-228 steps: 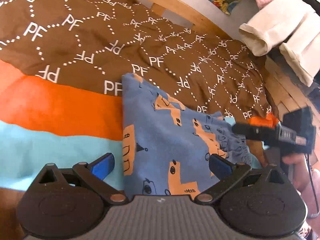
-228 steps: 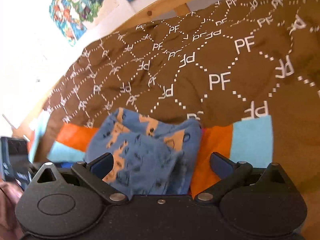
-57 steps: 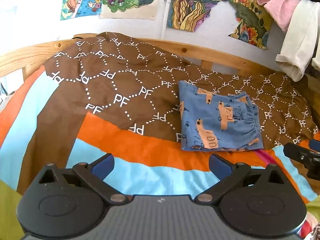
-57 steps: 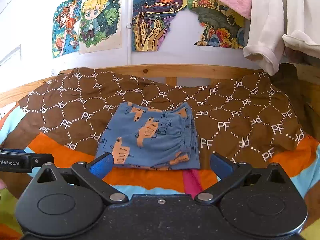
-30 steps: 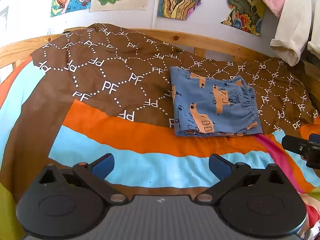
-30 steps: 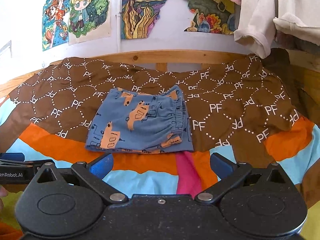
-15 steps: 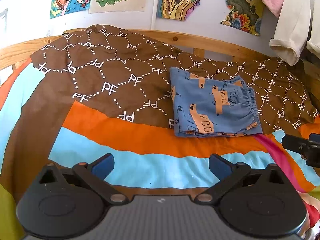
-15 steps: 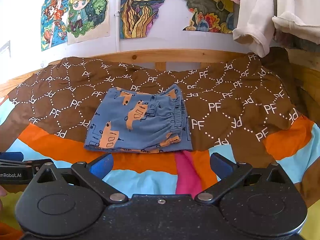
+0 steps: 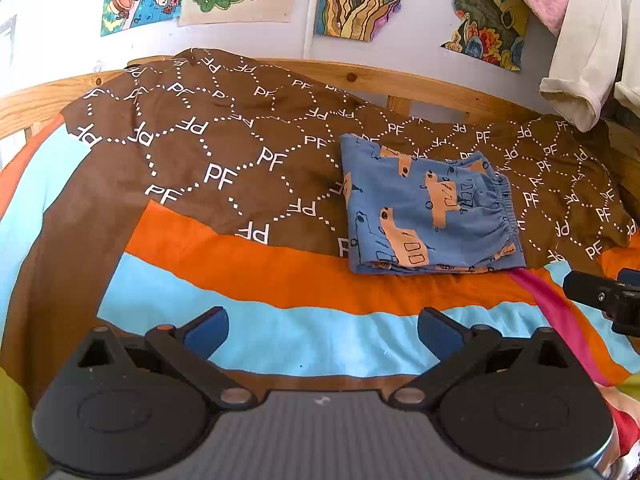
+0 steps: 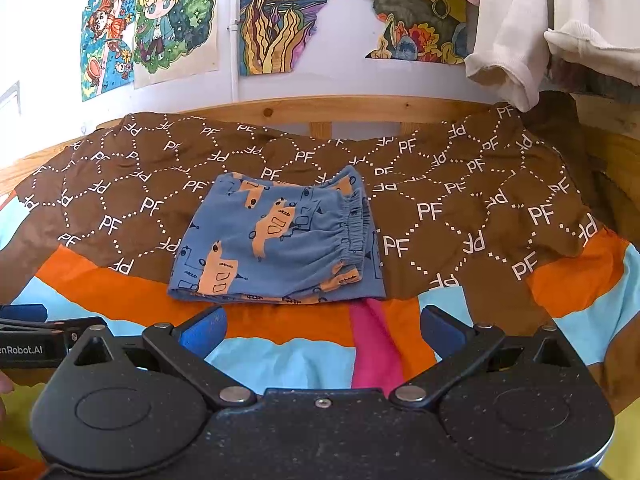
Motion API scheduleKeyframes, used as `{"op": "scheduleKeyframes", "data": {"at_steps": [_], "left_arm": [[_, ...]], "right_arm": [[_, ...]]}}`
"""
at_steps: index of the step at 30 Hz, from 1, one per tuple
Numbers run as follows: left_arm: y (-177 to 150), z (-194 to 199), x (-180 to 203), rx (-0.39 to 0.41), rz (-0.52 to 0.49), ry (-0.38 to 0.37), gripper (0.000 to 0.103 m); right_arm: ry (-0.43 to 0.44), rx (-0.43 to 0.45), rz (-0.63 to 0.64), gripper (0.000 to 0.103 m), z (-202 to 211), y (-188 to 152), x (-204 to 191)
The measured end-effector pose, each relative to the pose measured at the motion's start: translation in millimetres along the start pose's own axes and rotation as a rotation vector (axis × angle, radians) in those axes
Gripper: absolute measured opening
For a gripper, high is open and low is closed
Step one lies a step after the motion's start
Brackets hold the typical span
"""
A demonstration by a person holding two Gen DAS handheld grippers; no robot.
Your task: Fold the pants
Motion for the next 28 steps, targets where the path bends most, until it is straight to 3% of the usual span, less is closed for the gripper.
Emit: {"op": "scheduleKeyframes", "data": {"at_steps": [6,14,28], "left_arm": [[-0.2,0.0,0.0,0.001,-0.001,0.003,0.103],[2.2,3.3,-2.7,0.002,-0.017,0.073,0.103],[3.0,3.7,-0.4,0.000,-0.011,0.046,0.103]], "right_arm": [[-0.001,-0.003,-0.002,0.102,-0.6,-1.2,-0.5],[0.020,-0.011,-0.002,0.102,-1.4,-3.2,-3.6],[0.060,-0.034,-0.006,0.102,-0.9,-4.9,-8.6]]}}
Point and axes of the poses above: each gripper's, at about its wrist camera, not at the fingertips, and z roughly against the way its jaws point, x to its right, y to its top, the point moved 7 cm from there along -z, roughly the way its jaws point, and after that the axes turned 10 degrees about -y, right-handed, at the moved point
